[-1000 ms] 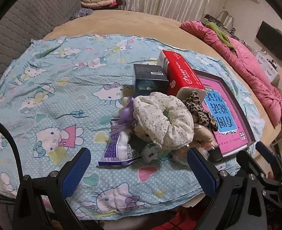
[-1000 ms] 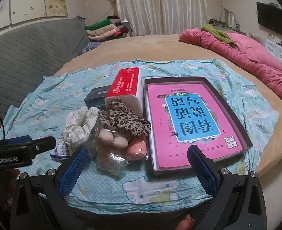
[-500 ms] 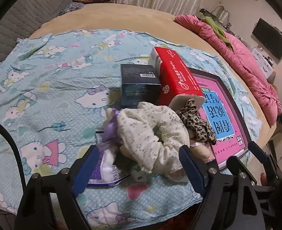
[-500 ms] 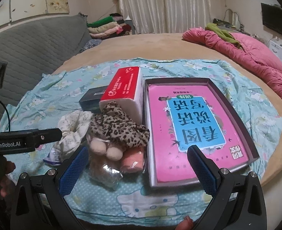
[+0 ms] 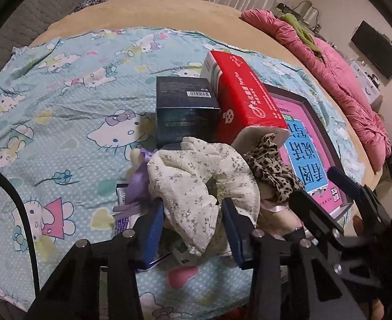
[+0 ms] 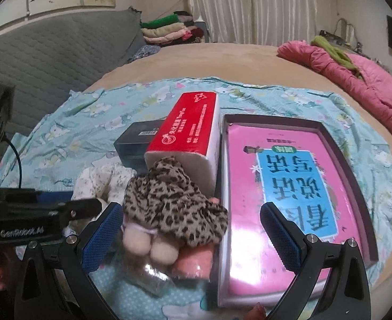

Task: Organize soft objects
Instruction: 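Grasp the white floral scrunchie with the left tool while the right tool grasps the leopard scrunchie, then carry both scrunchies over the pink book tray with both tools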

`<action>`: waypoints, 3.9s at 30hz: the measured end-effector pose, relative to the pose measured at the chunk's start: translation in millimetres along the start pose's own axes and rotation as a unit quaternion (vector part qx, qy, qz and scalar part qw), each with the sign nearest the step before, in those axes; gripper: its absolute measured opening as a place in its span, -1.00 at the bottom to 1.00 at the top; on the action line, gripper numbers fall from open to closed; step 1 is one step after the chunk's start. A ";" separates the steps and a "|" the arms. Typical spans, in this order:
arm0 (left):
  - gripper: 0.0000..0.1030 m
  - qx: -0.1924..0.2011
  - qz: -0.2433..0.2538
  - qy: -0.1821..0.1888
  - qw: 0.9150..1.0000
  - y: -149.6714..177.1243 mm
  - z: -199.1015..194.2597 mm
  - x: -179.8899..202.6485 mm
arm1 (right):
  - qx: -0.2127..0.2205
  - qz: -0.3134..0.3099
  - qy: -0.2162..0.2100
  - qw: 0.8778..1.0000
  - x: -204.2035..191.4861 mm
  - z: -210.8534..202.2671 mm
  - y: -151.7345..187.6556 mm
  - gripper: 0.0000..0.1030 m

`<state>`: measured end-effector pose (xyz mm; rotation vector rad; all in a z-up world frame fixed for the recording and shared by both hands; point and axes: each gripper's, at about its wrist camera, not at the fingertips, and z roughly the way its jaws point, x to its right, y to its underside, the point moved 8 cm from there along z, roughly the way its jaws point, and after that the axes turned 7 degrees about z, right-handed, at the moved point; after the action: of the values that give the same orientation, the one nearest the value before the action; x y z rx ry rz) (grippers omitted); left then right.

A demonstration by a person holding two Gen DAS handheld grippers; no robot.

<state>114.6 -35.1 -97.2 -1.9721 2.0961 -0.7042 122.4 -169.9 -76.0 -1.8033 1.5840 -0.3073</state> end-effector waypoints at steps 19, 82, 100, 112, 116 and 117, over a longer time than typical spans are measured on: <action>-0.81 0.019 0.006 0.030 0.999 -4.4 -4.5 4.6 | -0.045 0.008 -0.066 0.997 -8.6 28.5 3.8 -0.65; -0.82 0.033 0.211 0.000 0.977 -38.3 14.3 205.6 | 0.053 0.186 0.088 0.977 212.5 -64.4 5.7 -0.85; -0.81 -0.033 0.209 0.016 0.977 -10.5 68.2 206.7 | -0.022 0.170 0.106 0.980 212.8 -30.3 30.5 -0.76; -0.79 -0.031 0.210 0.001 0.977 -10.4 66.9 202.9 | -0.012 0.164 0.075 0.983 199.1 -31.8 24.9 -0.42; -0.76 -0.030 0.212 -0.003 0.977 -9.6 65.5 202.0 | -0.001 0.162 0.070 0.984 195.0 -35.5 21.6 -0.21; -0.74 -0.029 0.213 -0.005 0.977 -9.8 64.9 201.6 | 0.002 0.162 0.070 0.984 194.5 -36.6 20.8 -0.17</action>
<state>130.7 -246.0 -111.5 -1.4625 2.4392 -0.5498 127.7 -365.0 -114.8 -1.5158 1.9413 -0.2878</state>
